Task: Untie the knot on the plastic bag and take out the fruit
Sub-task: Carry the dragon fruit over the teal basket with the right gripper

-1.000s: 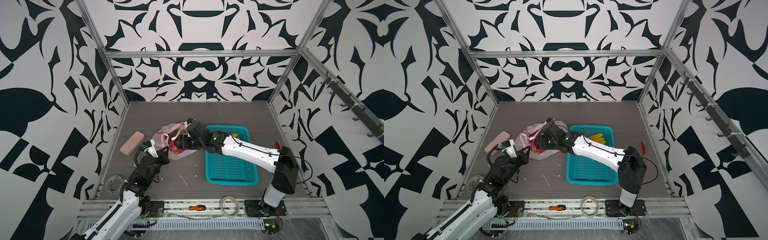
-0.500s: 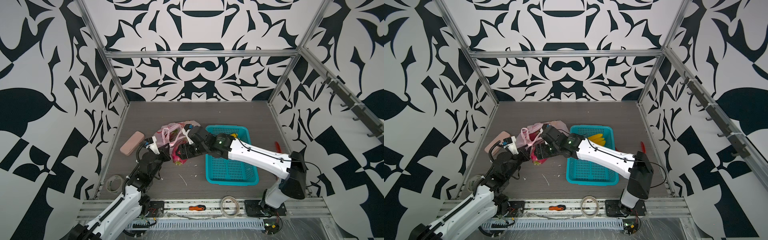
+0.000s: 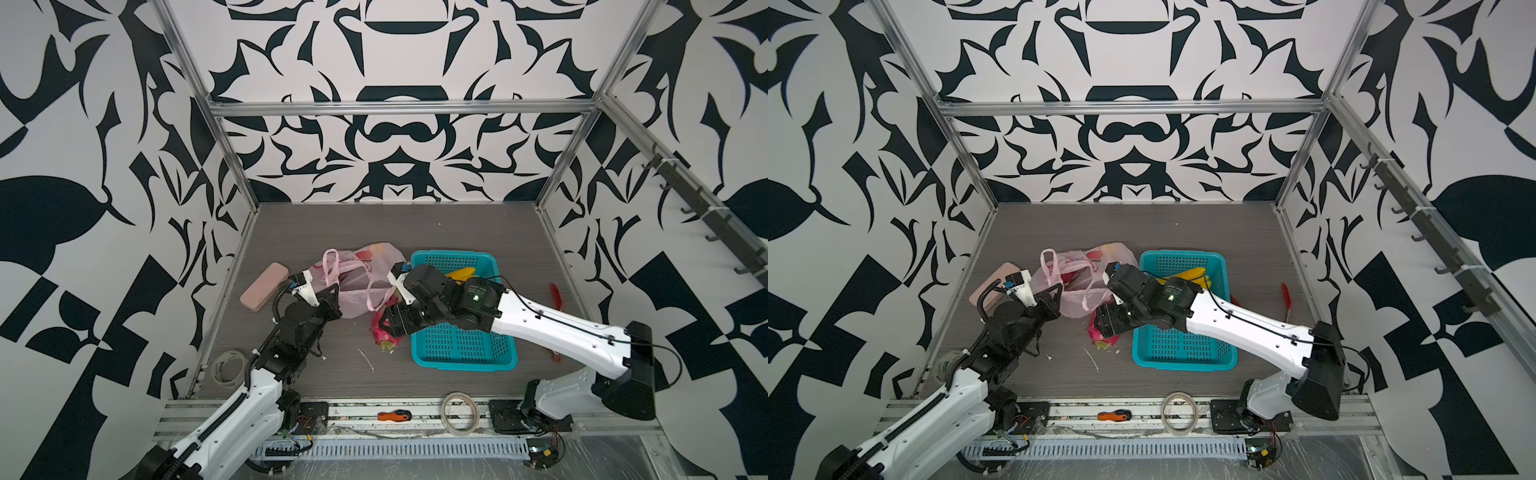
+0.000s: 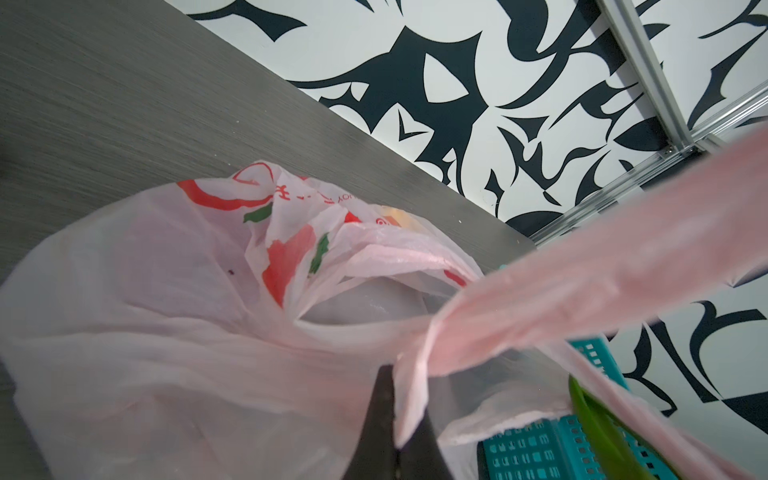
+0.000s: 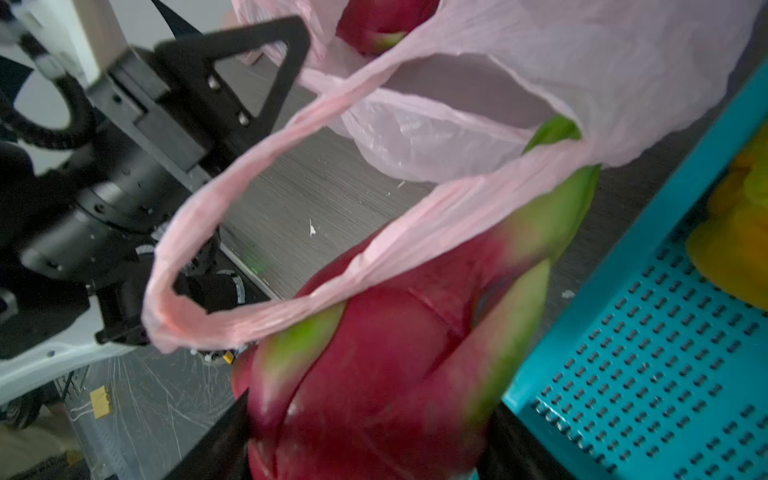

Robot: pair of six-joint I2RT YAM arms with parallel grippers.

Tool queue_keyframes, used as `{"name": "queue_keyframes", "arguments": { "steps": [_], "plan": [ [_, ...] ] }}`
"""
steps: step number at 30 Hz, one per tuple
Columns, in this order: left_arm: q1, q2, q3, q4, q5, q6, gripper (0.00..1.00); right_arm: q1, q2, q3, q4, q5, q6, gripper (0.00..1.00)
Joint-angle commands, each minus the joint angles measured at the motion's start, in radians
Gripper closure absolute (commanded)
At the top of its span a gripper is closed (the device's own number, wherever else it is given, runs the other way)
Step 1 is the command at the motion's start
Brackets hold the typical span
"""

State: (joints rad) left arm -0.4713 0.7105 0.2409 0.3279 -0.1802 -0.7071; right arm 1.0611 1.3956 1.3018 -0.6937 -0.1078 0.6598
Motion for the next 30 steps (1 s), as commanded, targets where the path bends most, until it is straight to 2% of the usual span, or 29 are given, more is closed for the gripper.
{"name": "queue_keyframes", "arguments": {
  "steps": [1, 10, 19, 21, 30],
  "plan": [
    [0.002, -0.008, 0.028, -0.007, -0.027, 0.000, 1.00, 0.003, -0.092, -0.009, -0.056, 0.045, -0.013, 1.00],
    [0.002, 0.003, 0.034, -0.010, -0.024, -0.002, 1.00, 0.003, -0.226, -0.045, -0.130, 0.108, 0.009, 1.00],
    [0.002, 0.003, 0.035, -0.011, -0.021, -0.003, 1.00, -0.018, -0.335, -0.045, -0.211, 0.291, 0.061, 1.00],
    [0.002, 0.006, 0.035, -0.007, -0.021, -0.003, 1.00, -0.034, -0.356, -0.061, -0.214, 0.354, 0.085, 1.00],
    [0.002, 0.020, 0.032, 0.007, -0.008, -0.005, 1.00, -0.177, -0.440, -0.185, -0.218, 0.420, 0.182, 1.00]
  ]
}}
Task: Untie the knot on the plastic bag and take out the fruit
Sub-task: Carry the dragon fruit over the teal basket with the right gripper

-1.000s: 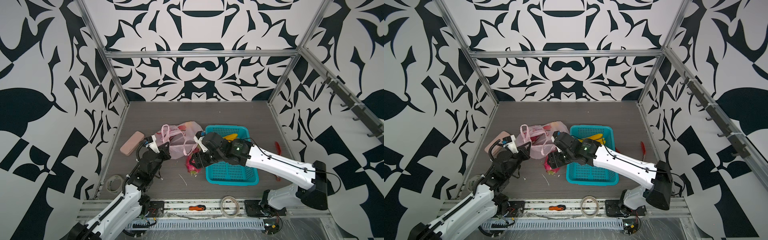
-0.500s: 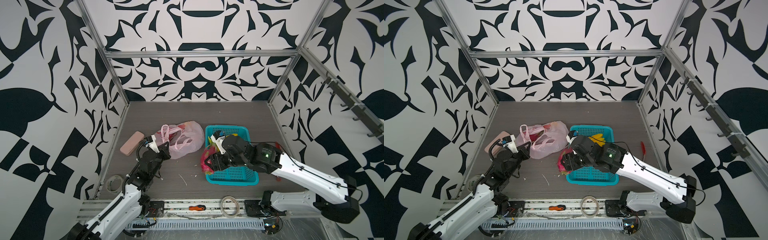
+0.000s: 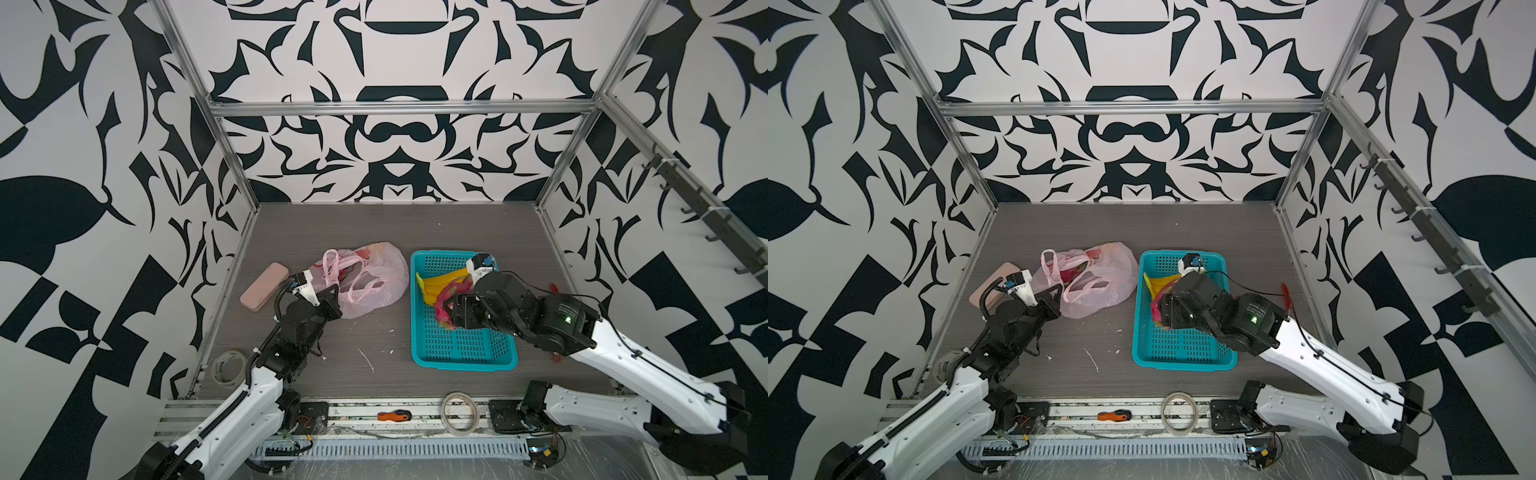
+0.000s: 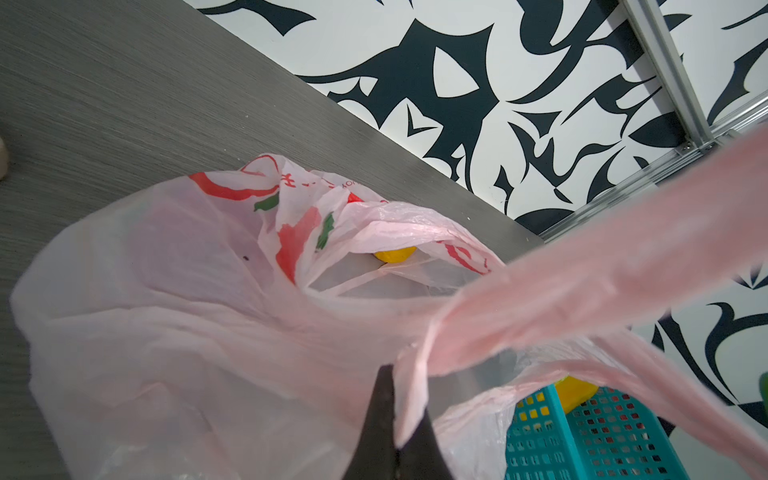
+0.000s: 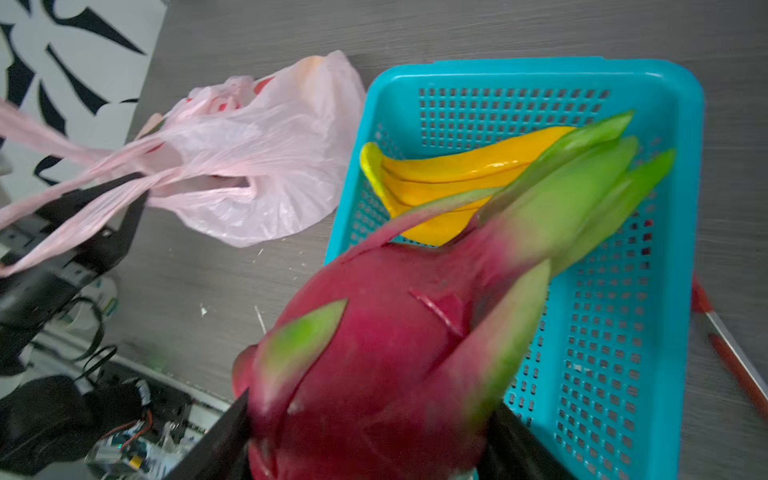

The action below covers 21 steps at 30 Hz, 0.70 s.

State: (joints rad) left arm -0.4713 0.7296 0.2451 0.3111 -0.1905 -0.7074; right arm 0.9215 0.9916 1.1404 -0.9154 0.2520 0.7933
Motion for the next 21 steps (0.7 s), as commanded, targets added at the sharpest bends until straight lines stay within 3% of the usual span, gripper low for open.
{"name": "queue_keyframes", "arguments": {
  "steps": [1, 9, 21],
  "plan": [
    [0.002, 0.001, 0.027, 0.024, 0.002, -0.004, 1.00, -0.054, -0.043, -0.038, 0.007, 0.060, 0.052, 1.00],
    [0.002, -0.002, 0.024, 0.021, 0.000, 0.000, 1.00, -0.187, -0.037, -0.159, 0.062, -0.023, 0.031, 1.00],
    [0.002, -0.011, 0.019, 0.013, 0.002, 0.000, 1.00, -0.245, 0.057, -0.259, 0.133, -0.099, -0.019, 1.00]
  ]
}}
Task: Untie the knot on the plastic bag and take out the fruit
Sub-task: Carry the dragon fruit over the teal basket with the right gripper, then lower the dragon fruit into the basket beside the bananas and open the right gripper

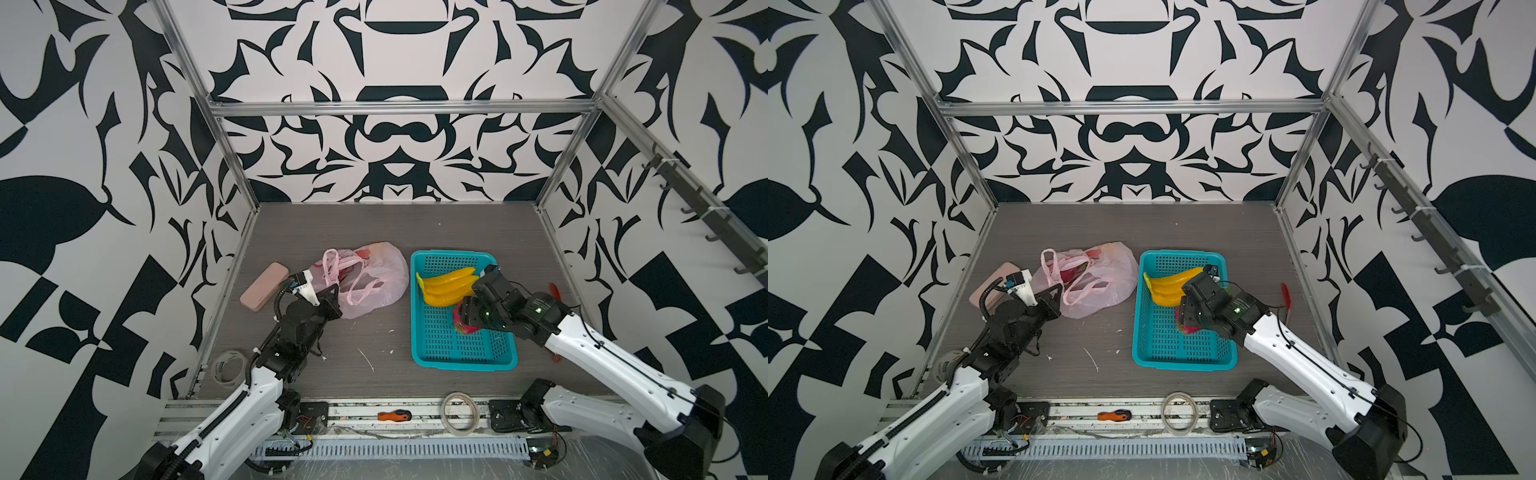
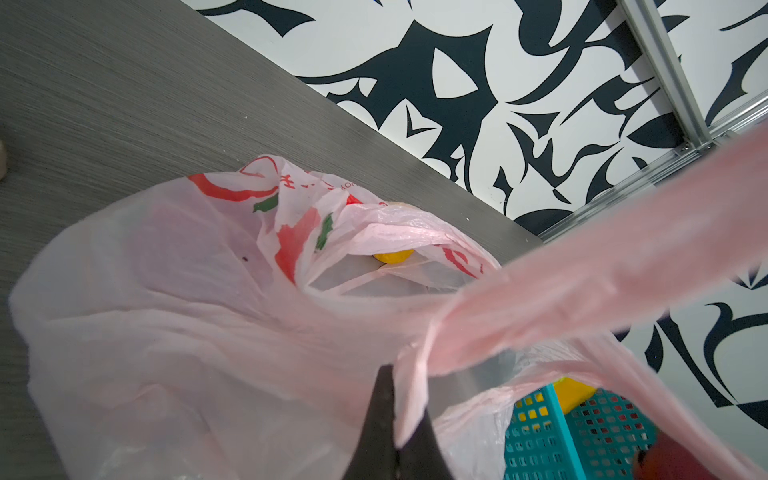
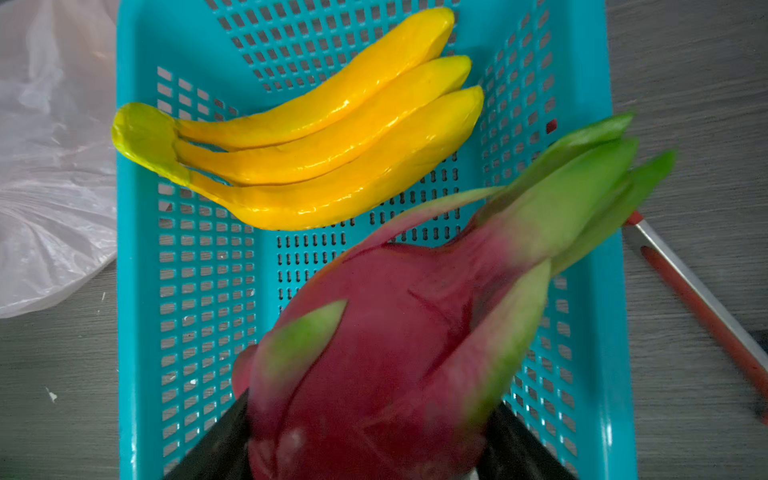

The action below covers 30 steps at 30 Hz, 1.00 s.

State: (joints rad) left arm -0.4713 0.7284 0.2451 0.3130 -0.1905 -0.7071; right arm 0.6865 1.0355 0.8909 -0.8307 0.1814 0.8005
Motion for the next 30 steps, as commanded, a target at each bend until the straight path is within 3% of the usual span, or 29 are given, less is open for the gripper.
{"name": "queue_keyframes", "arguments": {
  "steps": [1, 18, 30],
  "plan": [
    [0.002, -0.011, 0.019, 0.011, 0.003, 0.000, 1.00, -0.013, 0.021, -0.015, 0.054, -0.035, -0.030, 1.00],
    [0.002, -0.023, 0.010, 0.002, 0.008, 0.003, 1.00, -0.019, 0.152, -0.044, 0.109, -0.074, -0.121, 1.00],
    [0.002, -0.030, 0.006, 0.002, 0.013, 0.000, 1.00, -0.020, 0.193, -0.073, 0.130, -0.095, -0.119, 0.97]
  ]
}}
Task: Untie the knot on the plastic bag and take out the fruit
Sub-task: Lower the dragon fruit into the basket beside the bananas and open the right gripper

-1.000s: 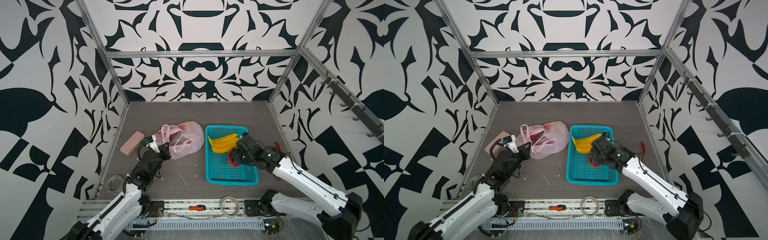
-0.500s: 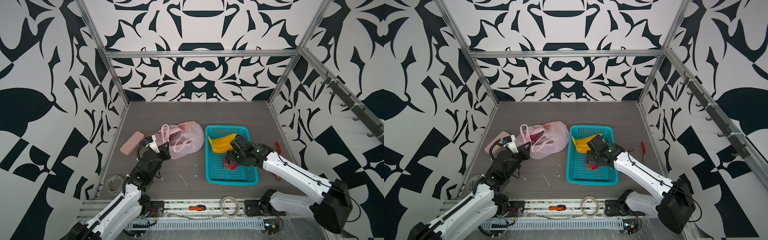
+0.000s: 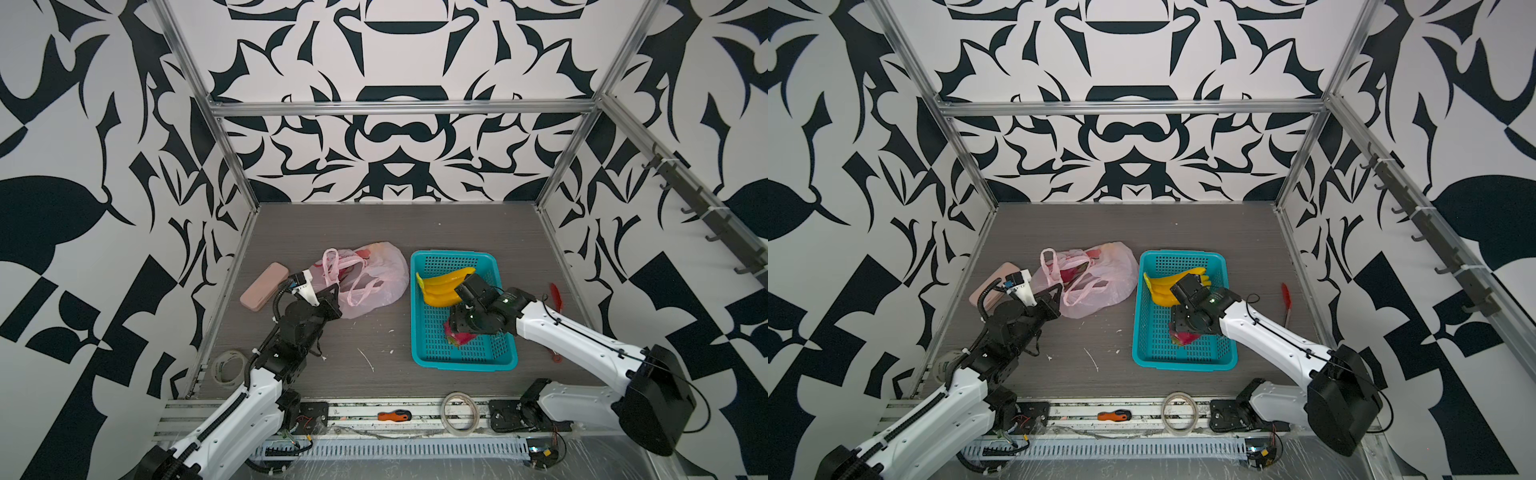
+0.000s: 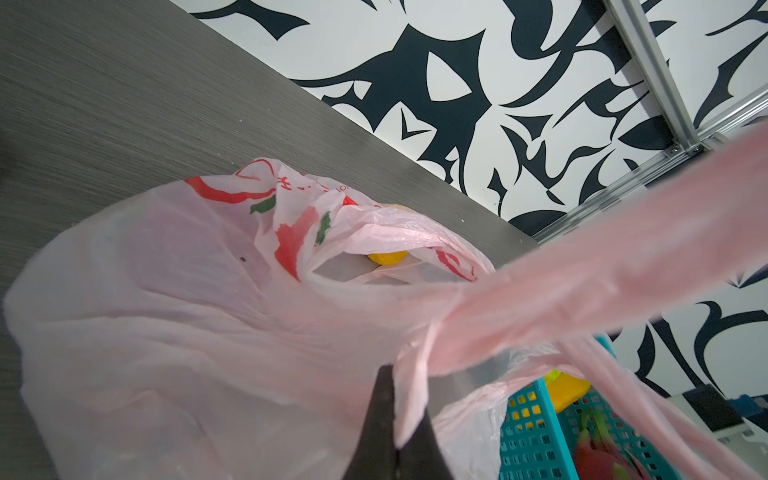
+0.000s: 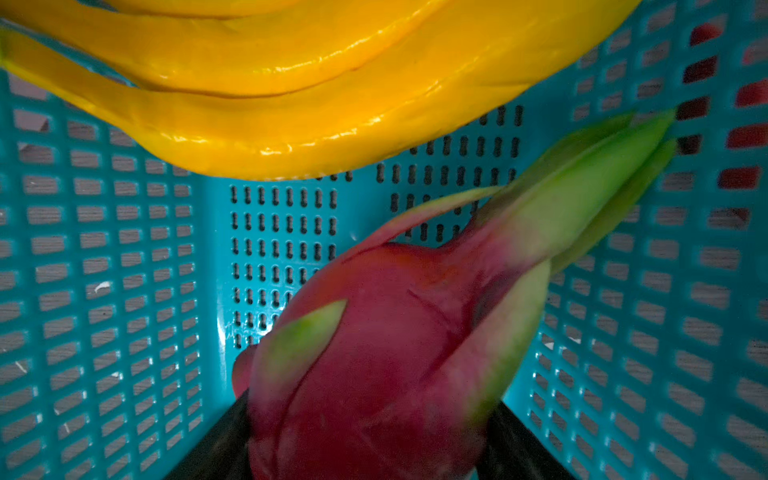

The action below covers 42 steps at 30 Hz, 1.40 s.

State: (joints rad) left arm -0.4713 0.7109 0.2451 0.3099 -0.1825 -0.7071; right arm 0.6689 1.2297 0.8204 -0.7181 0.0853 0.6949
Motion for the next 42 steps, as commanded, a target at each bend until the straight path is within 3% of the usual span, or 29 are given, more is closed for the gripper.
{"name": "queue_keyframes", "arguments": {
  "steps": [1, 18, 42],
  "plan": [
    [0.002, -0.014, 0.006, 0.005, 0.005, 0.000, 1.00, -0.002, 0.002, -0.003, 0.020, 0.001, -0.013, 0.95],
    [0.002, -0.038, -0.005, -0.006, -0.003, 0.004, 1.00, -0.002, 0.054, -0.017, 0.049, -0.005, -0.007, 0.76],
    [0.002, -0.037, -0.013, -0.019, 0.015, 0.004, 1.00, -0.002, 0.044, 0.013, 0.019, -0.002, -0.015, 0.24]
  ]
}}
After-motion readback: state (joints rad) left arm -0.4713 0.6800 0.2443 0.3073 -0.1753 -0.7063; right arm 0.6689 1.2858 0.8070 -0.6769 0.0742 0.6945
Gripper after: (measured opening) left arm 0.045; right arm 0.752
